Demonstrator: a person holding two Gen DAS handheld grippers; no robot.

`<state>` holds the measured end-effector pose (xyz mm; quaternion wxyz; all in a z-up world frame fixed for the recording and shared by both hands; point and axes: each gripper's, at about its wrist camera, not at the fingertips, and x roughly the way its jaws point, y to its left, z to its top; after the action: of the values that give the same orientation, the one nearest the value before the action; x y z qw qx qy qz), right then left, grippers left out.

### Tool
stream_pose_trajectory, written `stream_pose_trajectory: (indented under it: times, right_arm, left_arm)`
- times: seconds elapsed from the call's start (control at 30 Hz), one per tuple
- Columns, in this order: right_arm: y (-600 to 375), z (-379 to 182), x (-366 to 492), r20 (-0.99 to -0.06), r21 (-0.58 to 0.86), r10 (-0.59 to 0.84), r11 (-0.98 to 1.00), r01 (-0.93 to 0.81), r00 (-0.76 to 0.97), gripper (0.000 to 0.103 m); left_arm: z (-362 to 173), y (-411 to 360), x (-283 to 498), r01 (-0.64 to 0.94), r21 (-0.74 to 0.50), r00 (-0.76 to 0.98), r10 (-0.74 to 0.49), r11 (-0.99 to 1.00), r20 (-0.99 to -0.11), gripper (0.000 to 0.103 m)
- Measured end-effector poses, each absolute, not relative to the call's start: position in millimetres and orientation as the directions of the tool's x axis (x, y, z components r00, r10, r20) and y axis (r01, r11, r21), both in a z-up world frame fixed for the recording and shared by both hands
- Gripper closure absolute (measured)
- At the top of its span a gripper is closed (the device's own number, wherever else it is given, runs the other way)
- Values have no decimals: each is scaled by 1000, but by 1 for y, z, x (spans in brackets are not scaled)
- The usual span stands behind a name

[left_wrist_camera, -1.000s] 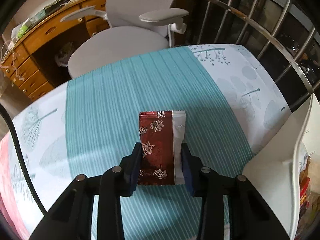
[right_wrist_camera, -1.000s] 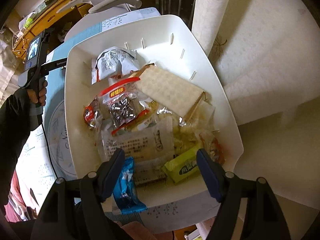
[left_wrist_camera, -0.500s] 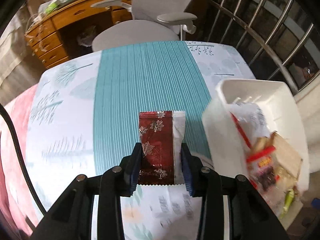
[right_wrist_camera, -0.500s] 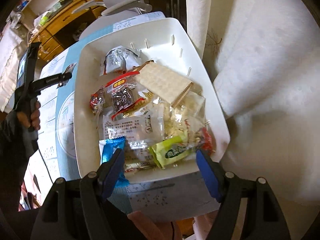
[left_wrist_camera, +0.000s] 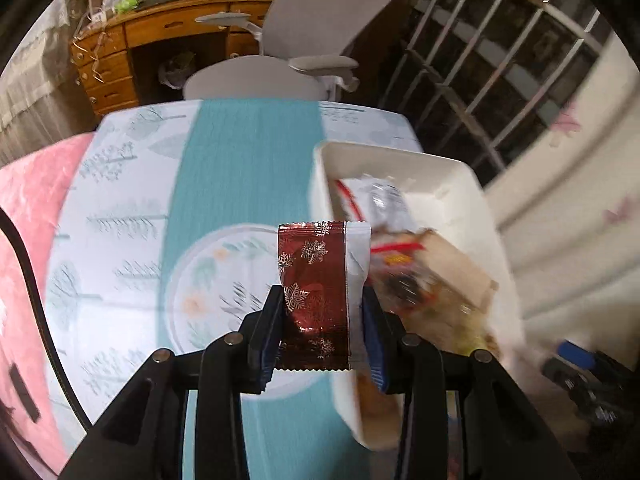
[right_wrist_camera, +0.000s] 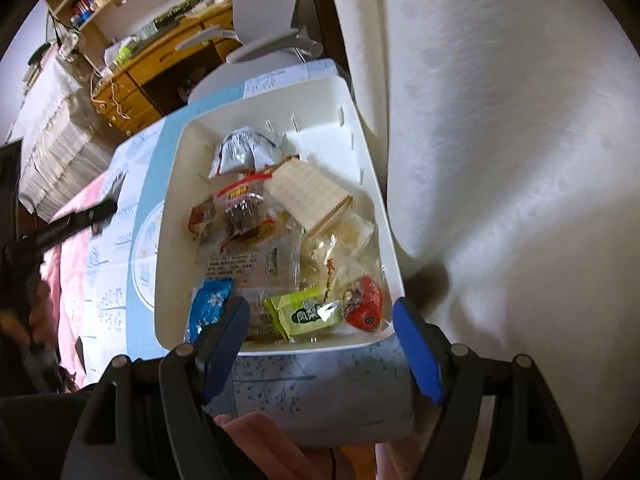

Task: Organize snacks

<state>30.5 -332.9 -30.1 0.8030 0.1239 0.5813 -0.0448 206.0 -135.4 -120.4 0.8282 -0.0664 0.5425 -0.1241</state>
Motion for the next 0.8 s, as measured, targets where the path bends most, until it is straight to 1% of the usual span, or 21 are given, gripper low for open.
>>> stream_pose_trajectory:
  times: [0.2, 0.4, 0.43, 0.47, 0.5, 0.53, 0.57, 0.63, 0.8]
  right_arm:
    - [-338, -29, 30, -918, 187, 101, 963, 195, 384, 28]
    - [-334, -44, 18, -911, 172, 78, 964, 201, 404, 28]
    - [-333, -46, 15, -911, 180, 82, 961, 209, 405, 27]
    - [-333, -49, 13, -911, 187, 86, 958, 218, 404, 27]
    - [-332, -52, 10, -911, 193, 89, 955, 226, 403, 27]
    - [-331, -54, 8, -912, 197, 91, 952, 232, 401, 26]
    - [-329, -55, 6, -913, 200, 93, 951, 236, 398, 25]
    - [-324, -59, 2, -917, 204, 98, 948, 244, 386, 24]
    - [-302, -60, -5, -923, 205, 107, 950, 236, 370, 22]
  left_arm:
    - [-114, -167, 181, 200, -325, 338, -377, 924, -863, 67]
    - [-107, -202, 177, 270, -386, 293, -457, 882, -840, 67]
    - [-105, -205, 177, 276, -392, 293, -465, 878, -835, 65]
    - [-104, -208, 177, 282, -393, 292, -469, 875, -834, 55]
    - [-102, -209, 176, 285, -390, 291, -466, 876, -835, 39]
    - [-100, -206, 175, 281, -382, 296, -458, 881, -838, 34]
    - [-99, -202, 176, 273, -373, 304, -448, 887, -841, 27]
    - [-99, -191, 171, 249, -365, 310, -431, 897, -848, 25]
    - [-112, -156, 162, 180, -344, 252, -381, 922, -889, 19]
